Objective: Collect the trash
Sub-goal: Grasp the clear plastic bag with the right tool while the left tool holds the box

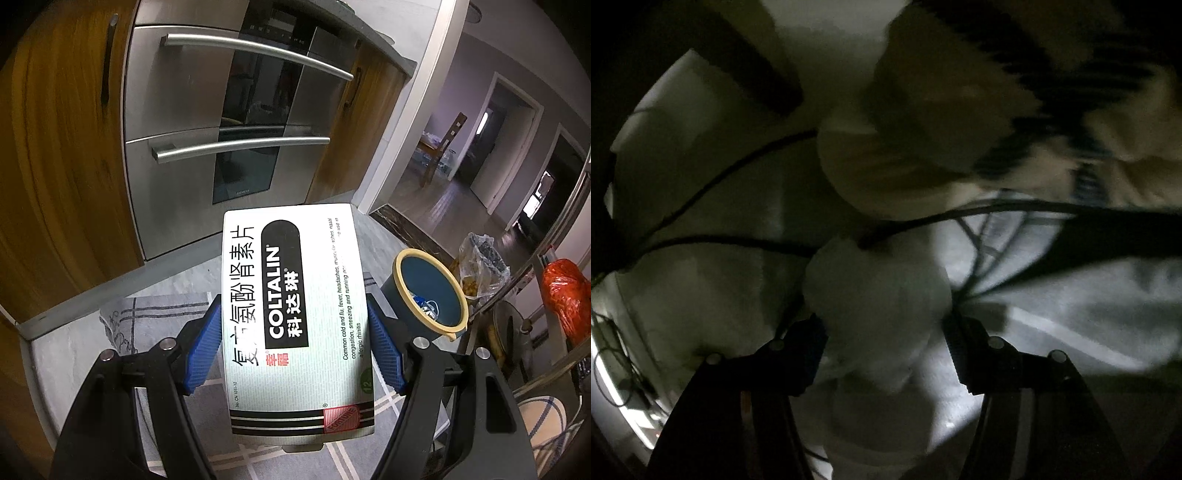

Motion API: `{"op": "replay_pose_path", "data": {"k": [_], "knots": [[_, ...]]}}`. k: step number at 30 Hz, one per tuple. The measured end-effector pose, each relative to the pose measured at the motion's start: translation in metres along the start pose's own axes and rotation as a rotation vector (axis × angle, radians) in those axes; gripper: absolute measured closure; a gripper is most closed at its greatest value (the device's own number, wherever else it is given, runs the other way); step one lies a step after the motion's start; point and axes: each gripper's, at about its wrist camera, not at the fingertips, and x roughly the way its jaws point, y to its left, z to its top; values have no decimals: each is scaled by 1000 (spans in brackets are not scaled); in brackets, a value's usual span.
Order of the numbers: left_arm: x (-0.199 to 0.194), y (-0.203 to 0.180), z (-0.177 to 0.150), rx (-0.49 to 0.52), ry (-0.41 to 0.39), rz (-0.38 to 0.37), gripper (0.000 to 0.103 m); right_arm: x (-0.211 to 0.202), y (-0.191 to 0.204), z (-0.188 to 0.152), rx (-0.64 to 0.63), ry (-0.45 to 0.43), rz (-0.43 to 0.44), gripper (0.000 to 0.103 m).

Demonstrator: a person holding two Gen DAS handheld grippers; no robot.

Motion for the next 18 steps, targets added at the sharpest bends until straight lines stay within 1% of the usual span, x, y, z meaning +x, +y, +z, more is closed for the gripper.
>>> {"op": "replay_pose_path", "data": {"k": [3, 5, 6, 7, 8, 9, 10, 14, 17, 18], "knots": [[1, 2, 0, -3, 5, -6, 32, 7, 4, 2, -16, -10, -2, 46], [2, 2, 1, -6, 7, -14, 32, 7, 2, 3, -5, -15, 19, 47], [2, 3, 2, -7, 7, -16, 32, 6, 2, 3, 1, -19, 22, 53], [2, 3, 2, -7, 8, -17, 32, 6, 3, 3, 1, -26, 23, 57], [3, 2, 3, -6, 10, -19, 32, 5, 3, 3, -4, -31, 20, 66], [3, 2, 2, -5, 11, -20, 32, 4, 5, 2, -10, -34, 13, 70], [3, 2, 2, -5, 11, -21, 32, 3, 3, 2, 0, -38, 31, 72], [1, 1, 1, -5, 4, -28, 32, -5, -6, -1, 22, -45, 57, 76], [0, 2, 1, -9, 1, -45, 32, -15, -10, -4, 30, -46, 56, 77], [1, 2, 0, -12, 3, -51, 32, -24, -18, -6, 31, -48, 52, 77]]}}
